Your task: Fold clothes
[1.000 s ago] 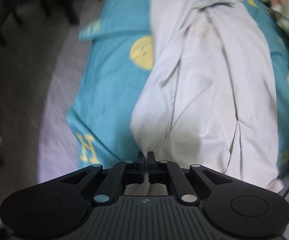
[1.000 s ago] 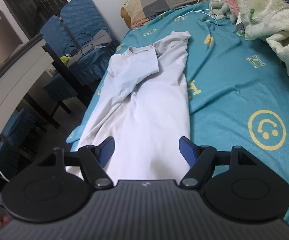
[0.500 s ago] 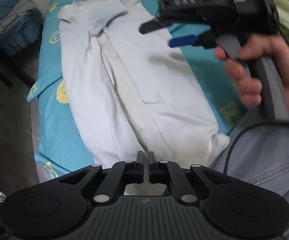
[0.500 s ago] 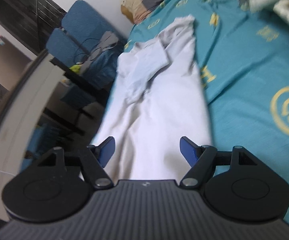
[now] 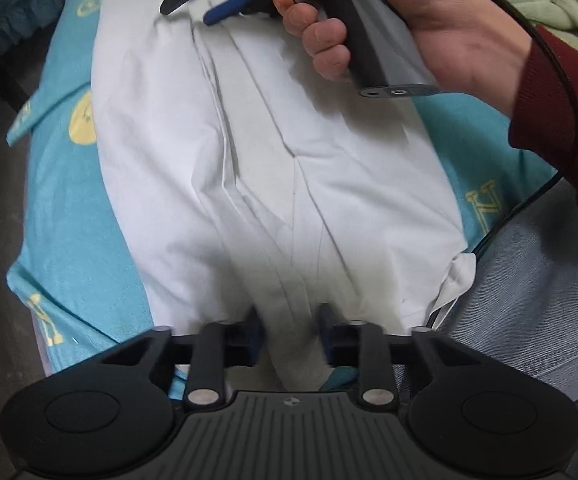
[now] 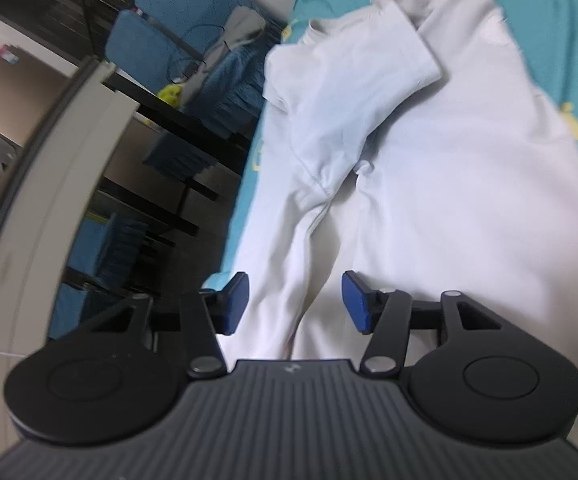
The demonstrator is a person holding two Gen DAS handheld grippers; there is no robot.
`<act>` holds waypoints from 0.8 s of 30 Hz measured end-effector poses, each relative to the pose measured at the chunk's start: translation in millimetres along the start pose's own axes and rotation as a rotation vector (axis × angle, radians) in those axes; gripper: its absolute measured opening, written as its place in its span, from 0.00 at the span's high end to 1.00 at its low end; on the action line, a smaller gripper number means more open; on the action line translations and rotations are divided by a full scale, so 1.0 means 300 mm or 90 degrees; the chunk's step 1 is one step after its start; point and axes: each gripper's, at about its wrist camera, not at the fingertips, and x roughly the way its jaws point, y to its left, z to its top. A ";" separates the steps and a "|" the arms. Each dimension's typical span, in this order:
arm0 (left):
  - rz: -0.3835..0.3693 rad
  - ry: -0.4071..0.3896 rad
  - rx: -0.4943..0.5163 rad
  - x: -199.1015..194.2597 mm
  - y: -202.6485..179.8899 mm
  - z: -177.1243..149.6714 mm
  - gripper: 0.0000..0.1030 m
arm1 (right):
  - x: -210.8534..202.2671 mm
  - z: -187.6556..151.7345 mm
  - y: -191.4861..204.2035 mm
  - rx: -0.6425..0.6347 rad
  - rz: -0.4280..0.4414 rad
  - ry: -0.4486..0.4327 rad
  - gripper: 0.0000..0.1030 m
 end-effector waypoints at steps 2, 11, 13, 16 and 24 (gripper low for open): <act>-0.016 0.002 -0.014 -0.007 0.021 0.004 0.96 | 0.012 0.001 0.009 -0.021 -0.008 -0.006 0.70; -0.084 0.001 -0.002 -0.086 0.048 -0.018 0.95 | -0.060 0.045 0.033 -0.078 -0.049 -0.094 0.96; -0.099 -0.014 -0.035 -0.103 0.071 -0.023 0.78 | -0.128 0.007 0.036 -0.071 -0.065 -0.095 0.95; -0.109 -0.073 -0.086 -0.157 0.110 -0.031 0.48 | -0.232 -0.055 0.040 -0.059 -0.090 -0.096 0.94; -0.068 -0.120 -0.296 -0.125 0.334 0.040 0.20 | -0.511 -0.220 0.052 -0.027 -0.157 -0.098 0.92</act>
